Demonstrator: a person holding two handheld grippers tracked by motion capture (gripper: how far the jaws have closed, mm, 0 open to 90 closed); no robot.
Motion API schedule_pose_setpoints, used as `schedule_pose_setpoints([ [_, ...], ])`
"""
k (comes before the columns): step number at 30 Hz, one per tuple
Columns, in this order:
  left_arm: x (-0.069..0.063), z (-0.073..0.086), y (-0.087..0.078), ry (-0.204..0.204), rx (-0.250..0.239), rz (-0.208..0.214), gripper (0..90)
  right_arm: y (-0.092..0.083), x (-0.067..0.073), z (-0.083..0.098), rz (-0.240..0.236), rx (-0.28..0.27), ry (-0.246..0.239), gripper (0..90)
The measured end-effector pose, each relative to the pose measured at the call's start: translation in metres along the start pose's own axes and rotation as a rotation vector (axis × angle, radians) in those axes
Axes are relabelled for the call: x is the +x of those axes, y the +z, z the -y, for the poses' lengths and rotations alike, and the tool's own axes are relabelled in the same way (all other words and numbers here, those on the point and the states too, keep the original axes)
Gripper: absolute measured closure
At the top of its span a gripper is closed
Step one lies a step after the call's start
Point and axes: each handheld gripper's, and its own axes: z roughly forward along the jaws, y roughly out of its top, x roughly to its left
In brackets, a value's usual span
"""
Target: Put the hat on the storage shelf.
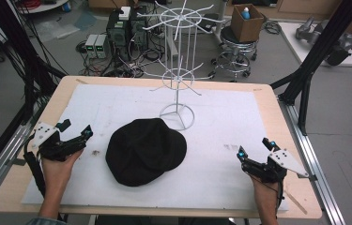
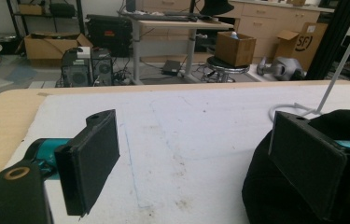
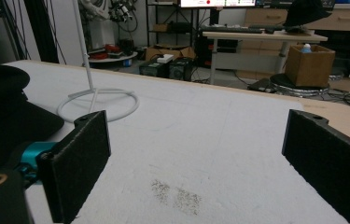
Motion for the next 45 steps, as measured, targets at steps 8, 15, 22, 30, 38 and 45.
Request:
schedule_pose_setpoints([
  [8, -0.001, -0.001, 0.000, 0.001, 0.001, 0.017, 16.3, 0.000, 0.000, 0.000, 0.000, 0.001, -0.007, 7.0],
  [15, -0.003, -0.002, 0.000, 0.000, -0.001, 0.046, 16.5, 0.000, -0.001, 0.000, 0.007, 0.004, 0.000, 7.0],
  [22, -0.005, -0.002, 0.001, -0.001, 0.004, 0.071, 17.0, 0.000, 0.000, 0.000, 0.003, 0.004, -0.009, 7.0],
  [30, -0.012, -0.002, 0.005, 0.016, 0.010, 0.162, 17.4, -0.001, 0.000, 0.000, 0.003, 0.005, -0.006, 7.0],
  [38, -0.027, 0.000, 0.012, 0.031, 0.012, 0.281, 17.4, -0.001, -0.001, 0.000, 0.003, 0.007, -0.009, 7.0],
  [45, -0.040, 0.002, 0.016, 0.028, 0.009, 0.386, 17.7, -0.001, -0.001, 0.000, 0.005, 0.008, -0.004, 7.0],
])
